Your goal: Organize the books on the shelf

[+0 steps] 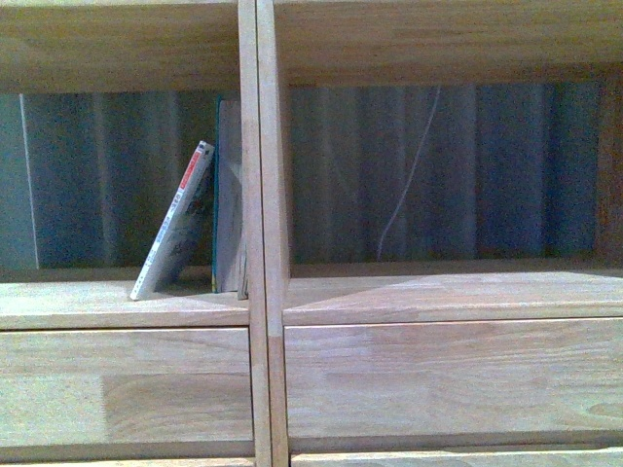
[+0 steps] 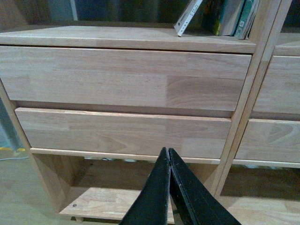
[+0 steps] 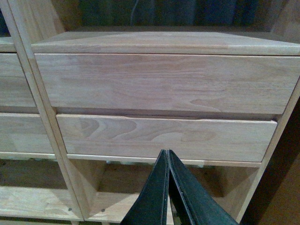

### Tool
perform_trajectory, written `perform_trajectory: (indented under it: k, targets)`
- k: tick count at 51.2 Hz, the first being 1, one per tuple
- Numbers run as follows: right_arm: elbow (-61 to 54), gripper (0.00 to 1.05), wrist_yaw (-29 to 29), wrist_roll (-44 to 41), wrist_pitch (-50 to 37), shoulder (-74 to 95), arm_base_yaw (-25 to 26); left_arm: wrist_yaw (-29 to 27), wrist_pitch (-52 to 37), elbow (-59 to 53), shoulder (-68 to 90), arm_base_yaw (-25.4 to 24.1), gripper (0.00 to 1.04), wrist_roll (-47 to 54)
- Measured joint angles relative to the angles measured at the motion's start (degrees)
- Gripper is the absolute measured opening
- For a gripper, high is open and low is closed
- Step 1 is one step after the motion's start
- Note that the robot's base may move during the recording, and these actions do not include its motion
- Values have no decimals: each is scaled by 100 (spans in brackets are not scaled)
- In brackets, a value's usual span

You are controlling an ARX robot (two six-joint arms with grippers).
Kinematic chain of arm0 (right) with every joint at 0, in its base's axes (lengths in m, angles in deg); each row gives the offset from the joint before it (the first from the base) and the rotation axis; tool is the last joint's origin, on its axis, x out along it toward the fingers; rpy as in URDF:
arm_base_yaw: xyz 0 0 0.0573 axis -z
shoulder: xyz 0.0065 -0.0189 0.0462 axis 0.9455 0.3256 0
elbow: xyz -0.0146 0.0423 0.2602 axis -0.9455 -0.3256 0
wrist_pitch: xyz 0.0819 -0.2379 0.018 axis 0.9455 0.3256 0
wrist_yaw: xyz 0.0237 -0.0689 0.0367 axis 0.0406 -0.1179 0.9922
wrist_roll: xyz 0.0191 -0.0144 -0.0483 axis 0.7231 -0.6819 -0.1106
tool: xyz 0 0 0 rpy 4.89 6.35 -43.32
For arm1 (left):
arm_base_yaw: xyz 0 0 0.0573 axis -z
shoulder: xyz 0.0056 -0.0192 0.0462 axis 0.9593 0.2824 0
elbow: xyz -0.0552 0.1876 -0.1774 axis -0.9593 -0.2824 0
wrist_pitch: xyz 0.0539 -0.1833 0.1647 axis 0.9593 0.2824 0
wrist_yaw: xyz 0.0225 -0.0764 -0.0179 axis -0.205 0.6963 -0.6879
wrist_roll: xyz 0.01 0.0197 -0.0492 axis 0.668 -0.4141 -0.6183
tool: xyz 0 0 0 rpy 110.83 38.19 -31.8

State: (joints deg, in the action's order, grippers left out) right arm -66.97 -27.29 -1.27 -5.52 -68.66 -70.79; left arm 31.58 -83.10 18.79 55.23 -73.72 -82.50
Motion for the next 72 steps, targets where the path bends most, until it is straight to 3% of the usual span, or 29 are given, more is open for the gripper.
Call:
perform_trajectory:
  k: [6,12,36,38,43,65,68,72]
  targets:
    - [-105,3,2,-2,800,-820,0,-2,140,-74,-232,0,3,0]
    - [-166,3,-7,-2,804,-968,-2,0,890,-181,-964,2,3,2]
    - [-284,3,0,-4,811,-1117,-2,-7,949,-284,-1266,2,3,4]
    - [-284,3,0,-4,811,-1117,-2,-7,949,-284,-1266,2,7,7]
    - [-284,21,0,-13,811,-1119,-2,-7,949,-284,-1266,2,26,7]
    - [-284,87,0,-13,811,-1119,-2,-7,949,-284,-1266,2,95,7]
    - [-284,98,0,-11,811,-1121,-2,-7,949,-284,-1266,2,98,15]
    - [-284,98,0,-13,811,-1121,-2,-7,949,-284,-1266,2,98,15]
